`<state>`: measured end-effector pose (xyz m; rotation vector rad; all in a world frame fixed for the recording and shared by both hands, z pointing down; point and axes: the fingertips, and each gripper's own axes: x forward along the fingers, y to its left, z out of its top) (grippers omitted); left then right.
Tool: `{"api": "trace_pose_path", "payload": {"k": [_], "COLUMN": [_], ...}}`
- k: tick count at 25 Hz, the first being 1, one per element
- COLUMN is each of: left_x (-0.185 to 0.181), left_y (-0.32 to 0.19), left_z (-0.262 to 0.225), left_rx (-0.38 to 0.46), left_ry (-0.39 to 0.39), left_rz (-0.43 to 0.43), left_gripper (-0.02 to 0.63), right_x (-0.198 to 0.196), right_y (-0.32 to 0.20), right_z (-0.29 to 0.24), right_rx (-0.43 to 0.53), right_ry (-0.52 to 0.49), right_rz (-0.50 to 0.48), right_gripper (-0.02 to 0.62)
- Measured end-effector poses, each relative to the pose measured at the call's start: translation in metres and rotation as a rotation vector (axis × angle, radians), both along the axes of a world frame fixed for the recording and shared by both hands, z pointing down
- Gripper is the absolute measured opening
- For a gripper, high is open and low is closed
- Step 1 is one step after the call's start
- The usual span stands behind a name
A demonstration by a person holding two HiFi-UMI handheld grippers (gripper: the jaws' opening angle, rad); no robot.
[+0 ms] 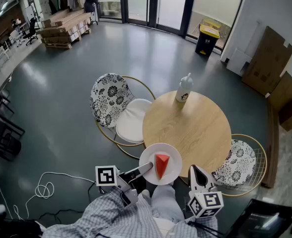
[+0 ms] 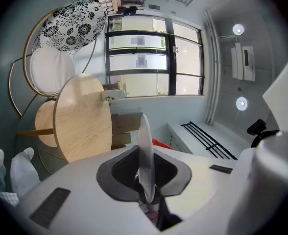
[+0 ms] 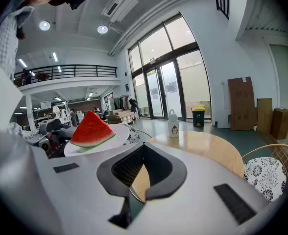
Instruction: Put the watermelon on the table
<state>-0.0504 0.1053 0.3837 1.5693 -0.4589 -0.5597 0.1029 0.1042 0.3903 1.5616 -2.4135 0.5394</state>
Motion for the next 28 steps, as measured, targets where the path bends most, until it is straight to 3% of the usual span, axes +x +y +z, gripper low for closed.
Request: {"api": "trace_pose_path", "payload": {"k": [11,20,25,28], "left_x": [-0.009,-0.006,0.007,0.008], "left_y": [-0.012,-0.022,-0.039,-0.048], "left_z": [0.0,0.007,0.011,0.017], "left_rx": [0.002,-0.003,0.002,-0.008], "left_ry": [0.0,-0.015,-0.012,-0.02], "left_rz": [-0.016,-0.014,-0.018,-0.025], "left_gripper": [0.034,0.034,0.034,0.034], "right_x": [-0.012,-0.017,-0.016,-0.017], "right_y": [-0.013,-0.019,-0.038,-0.049], "right_z": [0.001,0.002,-0.007,-0.001], "right_rx": [-0.014,-0.09,-0.123,-0.153], "right_ry": [-0.015,-0.208,-0.44,-0.483], "right_rz": [-0.017,-0.009,-0.041,-0.04], "right_gripper": [0.008,0.008,0.009,0.011]}}
